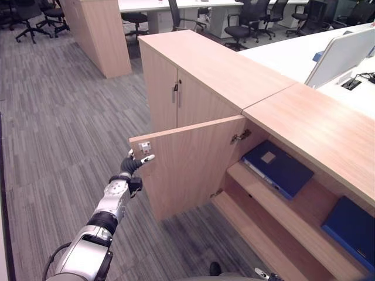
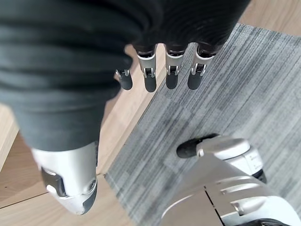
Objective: Put the empty folder in the office cabinet
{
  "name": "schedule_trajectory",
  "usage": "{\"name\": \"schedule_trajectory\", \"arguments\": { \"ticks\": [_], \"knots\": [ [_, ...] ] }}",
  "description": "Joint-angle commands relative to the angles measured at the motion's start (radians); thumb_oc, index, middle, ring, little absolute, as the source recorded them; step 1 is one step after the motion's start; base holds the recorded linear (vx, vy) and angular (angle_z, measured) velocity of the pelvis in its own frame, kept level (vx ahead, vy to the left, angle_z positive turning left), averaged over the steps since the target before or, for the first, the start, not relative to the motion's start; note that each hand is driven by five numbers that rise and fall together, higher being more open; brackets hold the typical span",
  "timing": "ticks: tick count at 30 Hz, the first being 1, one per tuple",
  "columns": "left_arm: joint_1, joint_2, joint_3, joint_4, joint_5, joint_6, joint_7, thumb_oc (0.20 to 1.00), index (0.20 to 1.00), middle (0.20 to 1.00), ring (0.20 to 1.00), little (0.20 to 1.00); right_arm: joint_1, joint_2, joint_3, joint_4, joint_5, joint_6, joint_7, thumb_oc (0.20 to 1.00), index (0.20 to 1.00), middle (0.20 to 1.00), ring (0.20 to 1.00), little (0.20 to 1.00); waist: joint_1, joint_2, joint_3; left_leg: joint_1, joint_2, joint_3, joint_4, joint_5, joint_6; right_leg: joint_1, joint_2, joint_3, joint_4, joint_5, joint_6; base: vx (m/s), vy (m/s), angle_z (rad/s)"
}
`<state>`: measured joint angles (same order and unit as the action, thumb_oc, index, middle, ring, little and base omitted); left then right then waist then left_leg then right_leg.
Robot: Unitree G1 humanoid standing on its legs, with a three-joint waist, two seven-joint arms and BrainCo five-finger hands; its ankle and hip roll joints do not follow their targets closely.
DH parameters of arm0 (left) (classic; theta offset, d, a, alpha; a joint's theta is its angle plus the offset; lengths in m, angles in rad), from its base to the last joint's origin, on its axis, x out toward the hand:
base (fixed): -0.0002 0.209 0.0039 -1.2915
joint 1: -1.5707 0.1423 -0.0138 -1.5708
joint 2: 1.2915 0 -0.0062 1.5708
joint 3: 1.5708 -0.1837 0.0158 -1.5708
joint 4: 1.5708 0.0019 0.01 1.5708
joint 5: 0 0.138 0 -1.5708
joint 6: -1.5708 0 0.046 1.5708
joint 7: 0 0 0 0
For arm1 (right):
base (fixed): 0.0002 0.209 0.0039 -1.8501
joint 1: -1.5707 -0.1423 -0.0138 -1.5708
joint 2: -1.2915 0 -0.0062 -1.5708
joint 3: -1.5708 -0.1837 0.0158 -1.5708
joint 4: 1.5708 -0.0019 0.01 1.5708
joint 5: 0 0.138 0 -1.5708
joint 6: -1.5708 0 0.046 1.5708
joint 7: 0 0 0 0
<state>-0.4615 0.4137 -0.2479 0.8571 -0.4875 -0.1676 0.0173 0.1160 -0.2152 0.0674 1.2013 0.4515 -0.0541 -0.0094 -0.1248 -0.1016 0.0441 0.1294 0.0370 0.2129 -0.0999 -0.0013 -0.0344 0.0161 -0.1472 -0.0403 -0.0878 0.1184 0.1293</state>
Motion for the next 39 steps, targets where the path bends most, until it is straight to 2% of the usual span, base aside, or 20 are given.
{"name": "schedule_trajectory", "arguments": {
  "ticks": [1, 5, 7, 9, 10, 11, 12, 14, 15, 16, 17, 18, 21, 24, 25, 27, 33, 35, 38, 39],
  "knots": [
    [-0.056, -0.005, -0.044, -0.046, 0.086, -0.034, -0.065, 1.0, 1.0, 1.0, 1.0, 1.0, -0.046, -0.025, -0.002, -0.006, 0.015, -0.01, 0.009, 1.0, 1.0, 1.0, 1.0, 1.0, -0.006, 0.05, 0.031, 0.022, 0.031, -0.037, 0.013, -0.081, -0.017, 0.034, -0.058, -0.051, 0.08, -0.076, 0.112, -0.03, 0.057, 0.0],
    [-0.039, 0.003, -0.07, -0.086, 0.11, -0.031, -0.087, 1.0, 1.0, 1.0, 1.0, 1.0, -0.043, -0.02, -0.01, -0.008, 0.02, -0.01, 0.013, 1.0, 1.0, 1.0, 1.0, 1.0, -0.004, 0.05, 0.04, 0.015, 0.026, -0.039, 0.013, -0.079, -0.014, 0.026, -0.063, -0.053, 0.086, -0.073, 0.116, -0.04, 0.03, 0.0],
    [-0.015, 0.017, -0.095, -0.141, 0.123, -0.028, -0.111, 1.0, 1.0, 1.0, 1.0, 1.0, -0.065, -0.016, -0.019, -0.011, 0.028, -0.011, 0.01, 1.0, 1.0, 1.0, 1.0, 1.0, 0.001, 0.052, 0.069, -0.007, 0.024, -0.033, 0.013, -0.073, -0.01, -0.007, -0.067, -0.05, 0.095, -0.053, 0.125, -0.19, 0.012, -0.05],
    [0.019, 0.04, -0.137, -0.224, 0.126, -0.027, -0.148, 1.0, 1.0, 1.0, 1.0, 1.0, -0.106, -0.015, -0.03, -0.009, 0.047, -0.015, 0.008, 1.0, 1.0, 1.0, 1.0, 1.0, 0.008, 0.065, 0.099, -0.044, 0.038, -0.023, 0.015, -0.052, -0.016, -0.05, -0.07, -0.02, 0.106, -0.003, 0.132, -0.21, -0.072, -0.35],
    [0.019, 0.041, -0.137, -0.226, 0.126, -0.026, -0.148, 1.0, 1.0, 1.0, 1.0, 1.0, -0.106, -0.014, -0.03, -0.009, 0.047, -0.015, 0.008, 1.0, 1.0, 1.0, 1.0, 1.0, 0.01, 0.065, 0.097, -0.046, 0.038, -0.021, 0.015, -0.052, -0.016, -0.053, -0.069, -0.018, 0.106, -0.003, 0.132, -0.27, -0.083, -0.39],
    [0.074, 0.083, -0.174, -0.321, 0.125, -0.012, -0.202, 1.0, 1.0, 1.0, 1.0, 1.0, -0.13, -0.02, -0.046, -0.011, 0.063, -0.011, 0.007, 1.0, 1.0, 1.0, 1.0, 1.0, 0.028, 0.091, 0.111, -0.09, 0.051, -0.008, 0.031, -0.026, -0.013, -0.07, -0.088, -0.016, 0.154, -0.021, 0.132, -0.39, -0.046, -0.29],
    [0.144, 0.126, -0.174, -0.402, 0.109, 0.0, -0.24, 1.0, 1.0, 1.0, 1.0, 1.0, -0.153, -0.029, -0.057, -0.013, 0.063, -0.01, 0.007, 1.0, 1.0, 1.0, 1.0, 1.0, 0.07, 0.117, 0.109, -0.118, 0.061, 0.03, 0.048, -0.016, -0.011, -0.046, -0.137, -0.132, 0.188, -0.068, 0.12, -0.47, -0.045, -0.08],
    [0.227, 0.145, -0.159, -0.466, 0.084, 0.015, -0.277, 1.0, 1.0, 1.0, 1.0, 1.0, -0.175, -0.04, -0.064, -0.006, 0.045, -0.008, 0.006, 1.0, 1.0, 1.0, 1.0, 1.0, 0.117, 0.13, 0.091, -0.147, 0.072, 0.092, 0.069, -0.003, -0.013, -0.008, -0.194, -0.283, 0.231, -0.072, 0.106, -0.24, 0.007, -1.0],
    [0.298, 0.16, -0.144, -0.513, 0.089, 0.024, -0.306, 1.0, 1.0, 1.0, 1.0, 1.0, -0.186, -0.045, -0.062, 0.005, 0.02, -0.003, 0.009, 1.0, 1.0, 1.0, 1.0, 1.0, 0.151, 0.132, 0.071, -0.144, 0.075, 0.127, 0.068, -0.012, -0.019, 0.029, -0.228, -0.363, 0.258, -0.082, 0.117, -0.13, -0.049, -1.65],
    [0.339, 0.159, -0.129, -0.531, 0.082, 0.03, -0.315, 1.0, 1.0, 1.0, 1.0, 1.0, -0.194, -0.045, -0.058, 0.01, 0.007, -0.002, 0.008, 1.0, 1.0, 1.0, 1.0, 1.0, 0.176, 0.129, 0.061, -0.151, 0.078, 0.154, 0.074, -0.006, -0.021, 0.049, -0.239, -0.411, 0.243, -0.076, 0.122, -0.05, -0.067, -1.6],
    [0.35, 0.162, -0.125, -0.539, 0.082, 0.032, -0.317, 1.0, 1.0, 1.0, 1.0, 1.0, -0.192, -0.045, -0.056, 0.012, 0.005, -0.002, 0.008, 1.0, 1.0, 1.0, 1.0, 1.0, 0.176, 0.127, 0.059, -0.146, 0.077, 0.157, 0.074, -0.01, -0.024, 0.057, -0.239, -0.412, 0.235, -0.075, 0.123, -0.15, -0.135, -0.62],
    [0.416, 0.146, -0.1, -0.57, 0.068, 0.04, -0.333, 1.0, 1.0, 1.0, 1.0, 1.0, -0.191, -0.047, -0.055, 0.02, -0.007, 0.0, 0.011, 1.0, 1.0, 1.0, 1.0, 1.0, 0.195, 0.127, 0.055, -0.151, 0.081, 0.197, 0.082, 0.015, -0.02, 0.07, -0.24, -0.458, 0.196, -0.058, 0.12, -0.09, -0.092, -0.82],
    [0.479, 0.145, -0.072, -0.599, 0.057, 0.043, -0.341, 1.0, 1.0, 1.0, 1.0, 1.0, -0.175, -0.047, -0.054, 0.011, -0.012, 0.0, 0.016, 1.0, 1.0, 1.0, 1.0, 1.0, 0.188, 0.138, 0.045, -0.141, 0.091, 0.203, 0.079, 0.028, -0.031, 0.093, -0.21, -0.444, 0.138, -0.073, 0.116, -0.04, -0.153, -0.61],
    [0.534, 0.127, -0.054, -0.65, 0.052, 0.047, -0.349, 1.0, 1.0, 1.0, 1.0, 1.0, -0.166, -0.062, -0.041, 0.004, -0.026, -0.004, 0.017, 1.0, 1.0, 1.0, 1.0, 1.0, 0.168, 0.181, 0.05, -0.136, 0.127, 0.198, 0.066, 0.077, -0.068, 0.118, -0.144, -0.4, 0.048, -0.102, 0.101, -0.06, -0.193, -0.55],
    [0.535, 0.127, -0.054, -0.65, 0.052, 0.047, -0.349, 1.0, 1.0, 1.0, 1.0, 1.0, -0.165, -0.062, -0.041, 0.003, -0.026, -0.004, 0.017, 1.0, 1.0, 1.0, 1.0, 1.0, 0.167, 0.183, 0.051, -0.135, 0.128, 0.198, 0.065, 0.078, -0.069, 0.12, -0.142, -0.4, 0.046, -0.102, 0.1, -0.09, -0.222, -0.63],
    [0.55, 0.115, -0.048, -0.676, 0.047, 0.05, -0.346, 1.0, 1.0, 1.0, 1.0, 1.0, -0.168, -0.078, -0.03, 0.008, -0.038, -0.005, 0.012, 1.0, 1.0, 1.0, 1.0, 1.0, 0.149, 0.213, 0.062, -0.131, 0.161, 0.206, 0.066, 0.109, -0.093, 0.127, -0.102, -0.372, 0.017, -0.126, 0.082, -0.08, -0.168, -0.34],
    [0.572, 0.085, -0.05, -0.696, 0.05, 0.059, -0.349, 1.0, 1.0, 1.0, 1.0, 1.0, -0.164, -0.12, -0.038, 0.036, -0.053, -0.003, 0.008, 1.0, 1.0, 1.0, 1.0, 1.0, 0.112, 0.267, 0.081, -0.119, 0.223, 0.225, 0.075, 0.161, -0.132, 0.128, -0.037, -0.313, 0.001, -0.17, 0.052, -0.06, -0.126, -0.43],
    [0.558, 0.063, -0.058, -0.682, 0.054, 0.059, -0.339, 1.0, 1.0, 1.0, 1.0, 1.0, -0.17, -0.146, -0.048, 0.049, -0.043, -0.003, 0.001, 1.0, 1.0, 1.0, 1.0, 1.0, 0.096, 0.279, 0.096, -0.126, 0.232, 0.177, 0.083, 0.17, -0.148, 0.121, -0.019, -0.28, 0.001, -0.184, 0.038, -0.07, -0.112, -0.26],
    [0.554, 0.044, -0.066, -0.674, 0.054, 0.057, -0.329, 1.0, 1.0, 1.0, 1.0, 1.0, -0.175, -0.161, -0.051, 0.057, -0.044, -0.004, -0.007, 1.0, 1.0, 1.0, 1.0, 1.0, 0.085, 0.279, 0.104, -0.131, 0.235, 0.127, 0.113, 0.159, -0.15, 0.116, -0.007, -0.257, 0.002, -0.191, 0.026, -0.03, -0.096, -0.39],
    [0.552, 0.037, -0.07, -0.672, 0.051, 0.058, -0.324, 1.0, 1.0, 1.0, 1.0, 1.0, -0.181, -0.17, -0.049, 0.059, -0.047, -0.005, -0.009, 1.0, 1.0, 1.0, 1.0, 1.0, 0.086, 0.275, 0.109, -0.136, 0.229, 0.085, 0.129, 0.149, -0.147, 0.112, -0.004, -0.241, 0.005, -0.193, 0.022, 0.0, -0.083, -0.54]
  ]
}}
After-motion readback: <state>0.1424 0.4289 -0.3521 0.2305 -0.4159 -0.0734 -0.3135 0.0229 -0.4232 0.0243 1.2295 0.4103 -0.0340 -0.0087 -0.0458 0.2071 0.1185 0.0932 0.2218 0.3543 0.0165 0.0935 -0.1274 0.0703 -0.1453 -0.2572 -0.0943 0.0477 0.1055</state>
